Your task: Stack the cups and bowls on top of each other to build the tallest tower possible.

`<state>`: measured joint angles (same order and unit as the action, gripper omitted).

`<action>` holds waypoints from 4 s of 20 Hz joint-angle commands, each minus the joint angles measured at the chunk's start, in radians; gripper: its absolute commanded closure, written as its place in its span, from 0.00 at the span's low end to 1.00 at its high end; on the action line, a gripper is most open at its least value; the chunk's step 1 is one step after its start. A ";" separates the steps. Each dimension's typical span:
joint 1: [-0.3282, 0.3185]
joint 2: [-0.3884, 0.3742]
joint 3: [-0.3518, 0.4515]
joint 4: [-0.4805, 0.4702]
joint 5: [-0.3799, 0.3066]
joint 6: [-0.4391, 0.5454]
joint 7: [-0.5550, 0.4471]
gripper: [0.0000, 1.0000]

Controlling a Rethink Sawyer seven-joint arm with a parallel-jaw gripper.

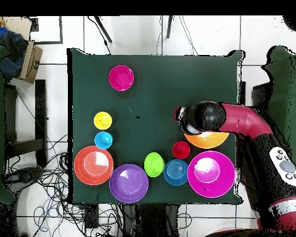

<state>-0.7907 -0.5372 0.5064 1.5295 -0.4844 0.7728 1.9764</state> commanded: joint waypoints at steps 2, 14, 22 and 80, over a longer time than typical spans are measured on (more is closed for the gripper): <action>0.030 -0.048 0.001 0.018 -0.149 0.040 -0.270 0.00; 0.001 -0.015 0.018 0.025 -0.191 0.016 -0.254 0.00; -0.005 -0.024 0.022 0.032 -0.215 0.016 -0.256 0.00; 0.160 0.083 0.016 -0.204 -0.135 0.134 -0.181 0.00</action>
<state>-0.6436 -0.5059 0.5067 1.4264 -0.6238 0.7882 1.9764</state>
